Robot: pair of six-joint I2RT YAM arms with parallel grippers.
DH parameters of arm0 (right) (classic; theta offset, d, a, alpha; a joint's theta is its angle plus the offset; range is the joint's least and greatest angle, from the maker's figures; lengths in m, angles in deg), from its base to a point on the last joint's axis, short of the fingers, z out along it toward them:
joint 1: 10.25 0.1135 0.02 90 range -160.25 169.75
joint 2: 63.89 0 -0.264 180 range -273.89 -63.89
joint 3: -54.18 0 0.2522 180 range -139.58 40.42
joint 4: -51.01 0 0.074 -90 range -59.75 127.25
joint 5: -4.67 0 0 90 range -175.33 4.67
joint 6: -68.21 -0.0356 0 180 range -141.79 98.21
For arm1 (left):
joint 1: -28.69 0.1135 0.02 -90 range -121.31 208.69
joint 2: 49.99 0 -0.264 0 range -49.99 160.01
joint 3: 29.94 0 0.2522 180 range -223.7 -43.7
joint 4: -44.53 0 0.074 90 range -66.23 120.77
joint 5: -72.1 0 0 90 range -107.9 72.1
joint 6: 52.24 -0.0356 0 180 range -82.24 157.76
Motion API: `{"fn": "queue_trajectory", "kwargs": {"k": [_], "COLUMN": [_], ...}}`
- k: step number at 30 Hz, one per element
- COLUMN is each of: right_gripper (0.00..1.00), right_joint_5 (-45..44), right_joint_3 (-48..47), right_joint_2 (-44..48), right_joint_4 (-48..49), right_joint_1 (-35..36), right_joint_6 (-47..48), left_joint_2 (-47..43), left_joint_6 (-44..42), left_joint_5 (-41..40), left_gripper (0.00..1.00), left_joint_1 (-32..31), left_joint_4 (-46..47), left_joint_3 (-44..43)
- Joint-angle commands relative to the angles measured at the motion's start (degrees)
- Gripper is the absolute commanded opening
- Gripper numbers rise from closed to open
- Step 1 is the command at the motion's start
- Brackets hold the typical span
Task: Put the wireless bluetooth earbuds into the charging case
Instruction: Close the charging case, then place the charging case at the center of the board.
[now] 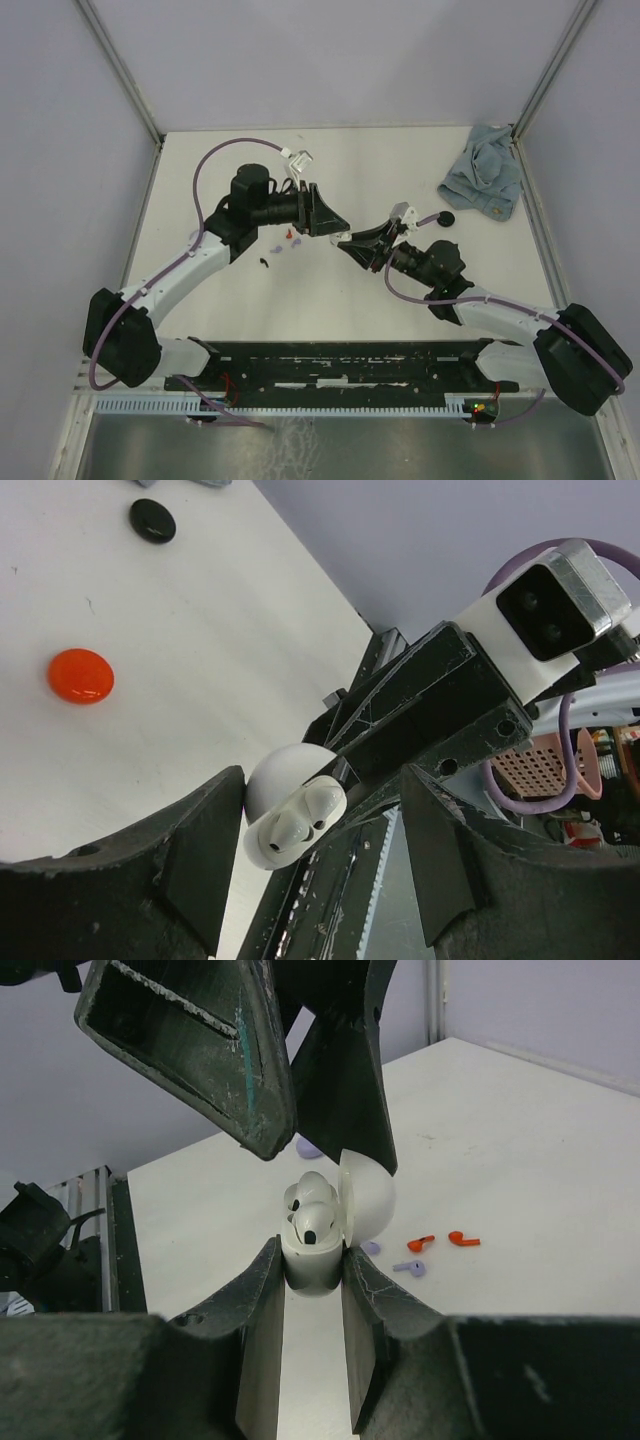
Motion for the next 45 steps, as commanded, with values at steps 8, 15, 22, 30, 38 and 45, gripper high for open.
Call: {"fn": "queue_trajectory", "kwargs": {"k": [8, 15, 22, 30, 38, 45], "right_gripper": [0.02, 0.02, 0.02, 0.02, 0.02, 0.02], "right_joint_5": [2.70, 3.76, 4.60, -1.12, -11.48, -19.62], "right_joint_3": [-3.07, -2.09, -1.80, -2.19, 0.49, 3.04], "right_joint_2": [-1.91, -1.75, -0.92, 2.54, 10.07, 15.16], "right_joint_4": [7.84, 6.44, 2.84, -12.50, -35.41, -49.19], "right_joint_1": [-0.72, -1.13, -1.52, -2.82, -6.75, -10.87], "right_joint_6": [-4.53, -6.04, -7.09, -7.99, -12.00, -14.87], "left_joint_2": [0.50, -1.78, -3.15, -7.20, -15.37, -22.04], "left_joint_6": [5.34, 6.85, 6.86, -5.17, -16.97, -20.50], "left_joint_5": [7.71, 9.36, 10.22, -1.10, -33.69, -53.32], "left_gripper": [0.67, 0.64, 0.64, 0.66, 0.74, 0.83], "left_joint_1": [-0.33, -0.33, -0.33, -0.23, 0.02, 0.07], "left_joint_4": [9.43, 13.42, 14.17, -6.74, -26.78, -30.64], "left_joint_3": [0.54, 1.32, 2.12, -2.27, -6.31, -4.10]}}
